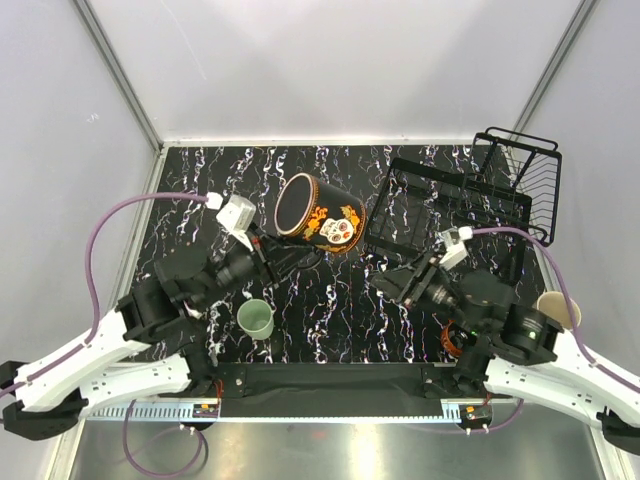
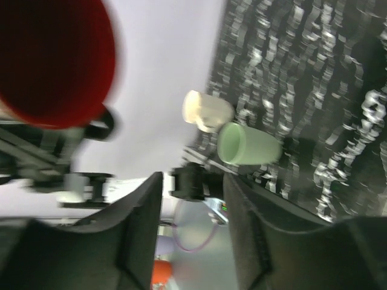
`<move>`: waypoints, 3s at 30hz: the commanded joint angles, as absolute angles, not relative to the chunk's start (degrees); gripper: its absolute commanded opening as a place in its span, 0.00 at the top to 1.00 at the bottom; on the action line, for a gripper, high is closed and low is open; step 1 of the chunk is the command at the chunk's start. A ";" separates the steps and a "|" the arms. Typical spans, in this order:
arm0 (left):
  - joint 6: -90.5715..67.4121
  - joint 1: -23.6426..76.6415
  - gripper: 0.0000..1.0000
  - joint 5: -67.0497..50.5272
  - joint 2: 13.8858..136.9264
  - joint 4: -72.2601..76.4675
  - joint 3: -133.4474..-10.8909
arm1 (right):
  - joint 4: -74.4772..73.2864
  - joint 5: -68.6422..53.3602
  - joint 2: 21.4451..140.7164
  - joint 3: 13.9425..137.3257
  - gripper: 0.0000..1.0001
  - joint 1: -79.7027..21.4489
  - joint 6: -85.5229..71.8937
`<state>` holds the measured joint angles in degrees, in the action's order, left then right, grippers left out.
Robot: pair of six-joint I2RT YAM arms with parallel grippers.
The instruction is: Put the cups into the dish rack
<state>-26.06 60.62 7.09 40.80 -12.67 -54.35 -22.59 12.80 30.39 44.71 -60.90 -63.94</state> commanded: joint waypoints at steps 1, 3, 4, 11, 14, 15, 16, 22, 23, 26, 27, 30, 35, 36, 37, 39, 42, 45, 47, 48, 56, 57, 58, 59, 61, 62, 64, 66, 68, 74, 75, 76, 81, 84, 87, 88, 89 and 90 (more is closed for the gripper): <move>-17.33 60.38 1.00 9.93 44.10 -12.73 -63.88 | -25.40 12.22 33.31 41.93 0.51 -60.91 -63.90; -15.74 60.38 1.00 9.84 47.18 -13.71 -65.82 | -24.61 11.52 34.62 38.87 0.55 -60.91 -64.16; -15.38 60.29 1.00 9.84 48.24 -14.49 -68.01 | -24.17 10.64 35.15 37.72 0.57 -60.91 -64.51; -11.87 59.59 1.00 7.30 58.35 -11.87 -74.26 | -17.49 5.19 41.92 29.18 0.82 -61.00 -63.99; -11.08 58.71 1.00 5.28 63.09 -10.47 -76.54 | -18.37 5.10 43.59 27.69 0.99 -61.00 -62.85; -10.90 58.10 1.00 4.49 65.45 -9.94 -76.99 | -19.41 5.88 43.42 27.08 1.00 -61.00 -62.67; -10.90 57.75 1.00 3.79 66.52 -9.50 -77.51 | -20.21 6.41 43.16 26.81 1.00 -61.00 -62.75; -10.11 55.81 1.00 1.14 75.40 -5.46 -81.12 | -27.94 10.01 35.52 26.10 1.00 -61.00 -64.24; -10.11 55.55 1.00 0.88 76.54 -4.75 -81.47 | -28.99 10.45 33.94 25.84 1.00 -61.00 -64.77; -10.28 54.85 1.00 0.35 80.85 -1.07 -82.18 | -32.95 11.07 22.81 24.18 1.00 -61.00 -68.28; -10.20 54.58 1.00 0.35 82.95 -0.27 -82.26 | -34.87 11.51 19.98 22.95 1.00 -60.91 -70.29; -10.55 53.79 1.00 -2.02 87.78 2.72 -84.19 | -39.35 12.04 8.93 20.58 1.00 -61.00 -73.55; -9.50 53.00 1.00 -4.65 94.82 6.24 -88.93 | -46.84 13.36 3.05 21.53 1.00 -61.00 -74.19; -8.71 52.91 1.00 -4.57 97.36 5.54 -90.16 | -47.80 13.10 4.38 22.93 1.00 -61.08 -73.40; -8.44 52.82 1.00 -4.66 98.69 5.10 -91.13 | -48.07 13.10 5.61 23.55 1.00 -61.08 -72.78; -8.44 52.12 1.00 -5.36 102.02 5.10 -93.60 | -49.12 13.18 8.78 24.96 1.00 -61.00 -72.16; -8.79 51.24 1.00 -6.41 106.06 5.10 -97.01 | -50.01 13.45 10.28 25.93 1.00 -60.91 -71.72; -8.44 50.89 1.00 -6.59 109.76 4.13 -100.00 | -50.62 13.45 8.53 25.58 1.00 -61.00 -72.50; -8.00 50.89 1.00 -6.85 111.52 3.61 -101.50 | -51.41 13.80 5.64 24.88 1.00 -61.00 -73.38; -7.56 50.89 1.00 -6.77 113.19 3.08 -102.21 | -52.37 13.97 4.58 24.53 1.00 -61.00 -74.26; -6.06 50.89 1.00 -7.82 120.66 2.64 -107.39 | -53.80 14.24 3.68 25.40 1.00 -61.00 -74.62; -6.06 50.89 1.00 -7.74 121.37 1.77 -108.01 | -53.70 14.33 4.04 25.57 1.00 -60.91 -74.36; -6.15 50.98 1.00 -7.65 121.90 1.76 -108.37 | -53.70 14.41 4.22 25.75 1.00 -61.00 -74.27; -6.59 50.98 1.00 -7.30 122.69 1.76 -108.80 | -53.88 14.41 4.65 26.01 1.00 -61.00 -74.18; -7.55 50.98 1.00 -6.24 123.57 1.32 -109.42 | -53.96 14.59 4.83 26.19 1.00 -61.08 -74.18; -7.99 50.98 1.00 -5.81 124.71 0.97 -109.95 | -53.96 14.68 4.75 26.19 1.00 -61.00 -74.18; -8.70 51.15 1.00 -5.89 125.77 0.27 -111.35 | -53.62 14.50 4.40 26.19 1.00 -61.00 -74.18; -8.35 51.76 1.00 -5.36 127.09 0.18 -112.32 | -53.44 14.59 3.61 26.10 1.00 -61.00 -74.35; -7.65 52.82 1.00 -4.05 127.70 0.09 -112.50 | -53.87 14.76 2.73 26.10 1.00 -60.91 -74.79; -6.94 54.23 1.00 -3.86 128.14 0.09 -111.97 | -53.79 15.12 1.76 26.01 1.00 -61.00 -74.88; -7.29 54.32 1.00 -3.87 128.14 0.17 -111.97 | -53.70 15.12 1.93 26.02 1.00 -61.00 -74.88; -7.38 54.40 1.00 -3.95 128.23 0.18 -112.06 | -53.61 15.03 2.19 26.02 1.00 -61.00 -74.80; -6.60 55.89 1.00 -3.52 128.85 0.26 -112.85 | -53.18 15.12 3.78 26.46 1.00 -61.00 -74.53; -5.10 57.04 1.00 -1.15 129.46 0.18 -113.38 | -52.21 14.59 3.52 26.11 1.00 -61.00 -74.09; -4.31 58.01 1.00 -0.35 129.90 0.18 -113.47 | -52.21 14.15 2.90 25.49 1.00 -61.00 -74.44; -4.22 58.18 1.00 -0.44 130.16 0.09 -113.47 | -52.29 14.15 2.47 25.23 1.00 -61.08 -74.62; -4.13 58.36 1.00 -0.70 130.25 0.09 -113.38 | -52.56 14.15 2.20 25.14 1.00 -61.00 -74.88; -3.96 58.53 1.00 -1.05 130.25 0.52 -113.12 | -52.65 14.15 2.02 25.14 1.00 -61.00 -74.97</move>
